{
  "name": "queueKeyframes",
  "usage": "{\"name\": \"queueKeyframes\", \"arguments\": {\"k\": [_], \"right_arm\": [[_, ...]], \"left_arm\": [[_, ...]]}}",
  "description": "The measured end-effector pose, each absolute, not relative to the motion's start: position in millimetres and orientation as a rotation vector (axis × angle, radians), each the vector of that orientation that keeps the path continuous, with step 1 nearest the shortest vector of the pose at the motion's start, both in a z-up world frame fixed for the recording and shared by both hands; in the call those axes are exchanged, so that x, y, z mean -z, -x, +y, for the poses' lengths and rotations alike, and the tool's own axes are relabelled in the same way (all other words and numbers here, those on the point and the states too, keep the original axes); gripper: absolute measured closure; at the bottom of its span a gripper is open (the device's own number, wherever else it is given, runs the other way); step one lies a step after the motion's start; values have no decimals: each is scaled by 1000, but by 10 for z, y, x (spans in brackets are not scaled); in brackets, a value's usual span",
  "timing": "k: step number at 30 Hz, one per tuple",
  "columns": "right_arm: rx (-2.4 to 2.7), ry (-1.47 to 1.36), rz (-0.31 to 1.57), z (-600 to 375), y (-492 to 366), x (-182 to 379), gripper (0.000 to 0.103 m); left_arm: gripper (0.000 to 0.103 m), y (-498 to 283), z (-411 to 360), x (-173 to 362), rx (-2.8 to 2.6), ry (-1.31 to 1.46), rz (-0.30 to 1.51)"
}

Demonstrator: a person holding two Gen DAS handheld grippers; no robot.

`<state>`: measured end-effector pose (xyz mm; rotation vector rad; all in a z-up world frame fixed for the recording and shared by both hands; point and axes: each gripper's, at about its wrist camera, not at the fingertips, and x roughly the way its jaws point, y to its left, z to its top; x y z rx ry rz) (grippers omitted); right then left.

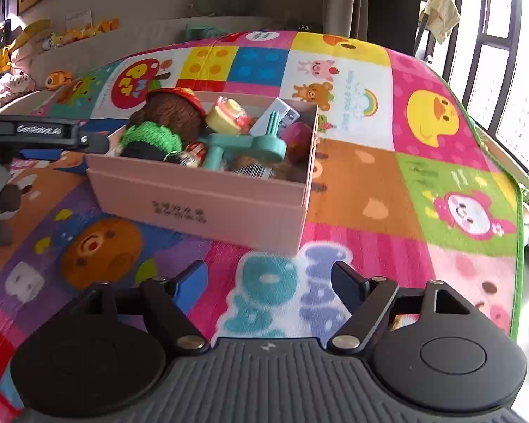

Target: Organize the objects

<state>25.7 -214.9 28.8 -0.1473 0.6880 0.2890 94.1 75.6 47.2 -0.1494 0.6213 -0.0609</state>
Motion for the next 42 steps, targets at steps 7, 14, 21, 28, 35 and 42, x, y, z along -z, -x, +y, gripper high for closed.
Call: {"name": "queueKeyframes", "arguments": {"k": [7,14,21,28,35,42], "right_arm": [[-248,72,777,-2192,44,-141,6],[-195,59,790,-2198,211,-51,0],[-171,62,788,-2194,190,-45,0],[-87,27,722,-2243,9,17,0],[-67,75,683,-2152,10,30,0],[-97,29,695,-2204,-29,47,0]], "left_arm": [[5,-434,608,-740,91,105,557],[5,72,386,-560,126,88,625],[5,222,222,-95,107,50,713],[3,128,101,-15,51,-28,686],[0,3,43,-3,28,-28,692],[0,-68,-2,3,15,-21,692]]}}
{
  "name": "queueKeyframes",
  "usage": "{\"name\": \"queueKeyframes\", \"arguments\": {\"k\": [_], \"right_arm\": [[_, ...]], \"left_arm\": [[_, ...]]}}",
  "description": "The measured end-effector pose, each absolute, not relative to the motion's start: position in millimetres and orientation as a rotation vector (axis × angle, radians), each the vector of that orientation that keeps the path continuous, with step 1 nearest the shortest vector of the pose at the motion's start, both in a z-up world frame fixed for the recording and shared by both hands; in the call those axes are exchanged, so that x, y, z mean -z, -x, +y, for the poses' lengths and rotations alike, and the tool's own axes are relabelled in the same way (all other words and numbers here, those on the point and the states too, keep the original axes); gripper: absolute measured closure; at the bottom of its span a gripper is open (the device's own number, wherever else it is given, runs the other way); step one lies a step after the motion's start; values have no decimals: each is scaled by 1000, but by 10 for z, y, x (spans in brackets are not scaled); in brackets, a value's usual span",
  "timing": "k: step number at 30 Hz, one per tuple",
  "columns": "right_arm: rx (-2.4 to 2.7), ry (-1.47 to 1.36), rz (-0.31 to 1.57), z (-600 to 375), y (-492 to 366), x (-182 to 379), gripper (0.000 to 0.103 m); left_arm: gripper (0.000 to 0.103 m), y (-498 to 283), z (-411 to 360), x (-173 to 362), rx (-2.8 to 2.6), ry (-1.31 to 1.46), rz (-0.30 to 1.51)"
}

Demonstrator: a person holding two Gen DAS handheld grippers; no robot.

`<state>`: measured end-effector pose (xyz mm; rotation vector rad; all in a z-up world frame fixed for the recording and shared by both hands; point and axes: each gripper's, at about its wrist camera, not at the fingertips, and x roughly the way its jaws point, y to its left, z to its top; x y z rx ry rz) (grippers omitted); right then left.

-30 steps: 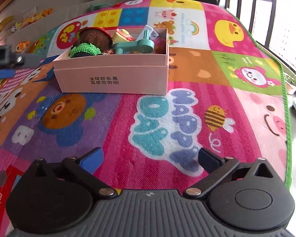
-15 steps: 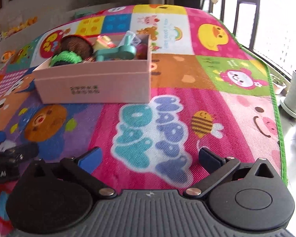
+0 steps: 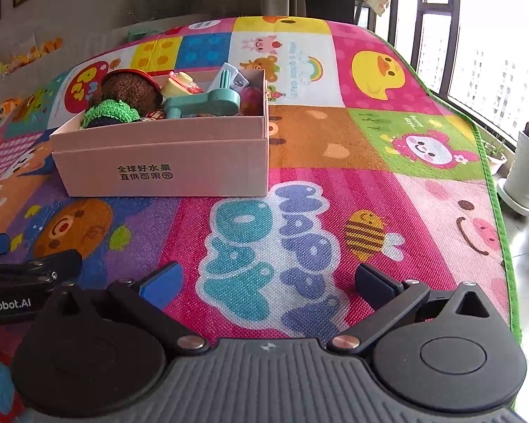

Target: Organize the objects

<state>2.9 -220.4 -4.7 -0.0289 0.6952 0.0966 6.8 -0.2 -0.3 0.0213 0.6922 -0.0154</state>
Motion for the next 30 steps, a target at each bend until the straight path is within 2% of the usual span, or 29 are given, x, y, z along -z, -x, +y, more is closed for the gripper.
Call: {"name": "queueKeyframes", "arguments": {"k": [30], "right_arm": [[-94,29,696,-2178,-15,43,0]], "left_arm": [[0,-76,12,-4,18,-14,693]]}}
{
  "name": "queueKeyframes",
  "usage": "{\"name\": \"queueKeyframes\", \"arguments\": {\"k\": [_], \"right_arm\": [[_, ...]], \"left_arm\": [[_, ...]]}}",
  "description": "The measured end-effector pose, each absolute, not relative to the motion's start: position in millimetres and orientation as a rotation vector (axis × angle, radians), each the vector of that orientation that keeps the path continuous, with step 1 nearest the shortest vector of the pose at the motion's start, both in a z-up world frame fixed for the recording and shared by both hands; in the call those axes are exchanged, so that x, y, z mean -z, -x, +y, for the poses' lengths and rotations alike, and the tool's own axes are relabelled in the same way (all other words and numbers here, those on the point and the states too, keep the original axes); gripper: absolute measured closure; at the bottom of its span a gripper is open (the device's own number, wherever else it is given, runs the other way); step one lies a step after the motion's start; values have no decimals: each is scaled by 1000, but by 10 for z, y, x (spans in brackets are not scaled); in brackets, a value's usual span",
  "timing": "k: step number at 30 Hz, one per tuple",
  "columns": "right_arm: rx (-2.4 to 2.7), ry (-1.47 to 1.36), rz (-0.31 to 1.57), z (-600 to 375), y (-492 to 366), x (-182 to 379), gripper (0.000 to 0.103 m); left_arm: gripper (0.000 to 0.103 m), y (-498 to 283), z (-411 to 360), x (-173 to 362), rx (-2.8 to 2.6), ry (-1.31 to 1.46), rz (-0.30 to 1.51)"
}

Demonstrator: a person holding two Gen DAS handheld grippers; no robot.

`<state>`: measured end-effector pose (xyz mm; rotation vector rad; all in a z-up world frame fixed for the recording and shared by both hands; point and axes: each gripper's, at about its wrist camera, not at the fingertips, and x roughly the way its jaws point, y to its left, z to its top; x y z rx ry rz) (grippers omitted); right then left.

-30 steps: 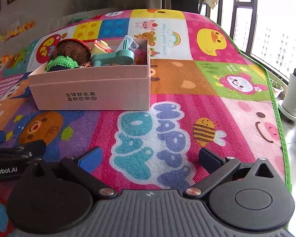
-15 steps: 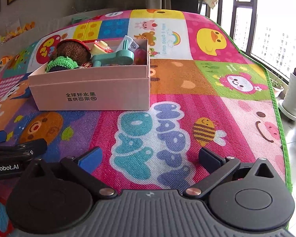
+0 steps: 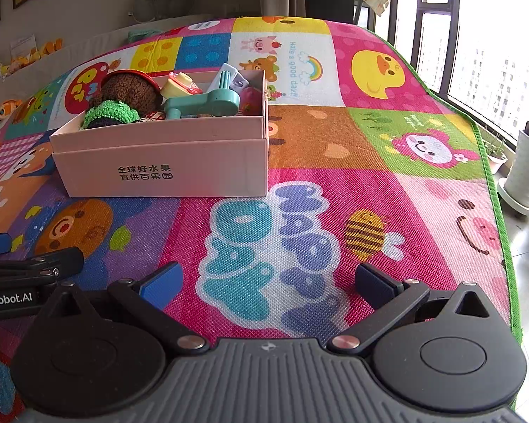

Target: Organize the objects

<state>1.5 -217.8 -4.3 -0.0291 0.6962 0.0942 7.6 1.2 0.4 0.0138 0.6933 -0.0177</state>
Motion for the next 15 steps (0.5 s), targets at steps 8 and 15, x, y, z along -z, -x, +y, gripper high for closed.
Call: {"name": "queueKeyframes", "arguments": {"k": [8,15], "right_arm": [[-94,29,696,-2176,-14,43,0],[-95,29,696,-2160,-11,43,0]], "left_arm": [[0,-73,17,-6,17,-15,693],[0,-70,20,-8,18,-13,693]]}}
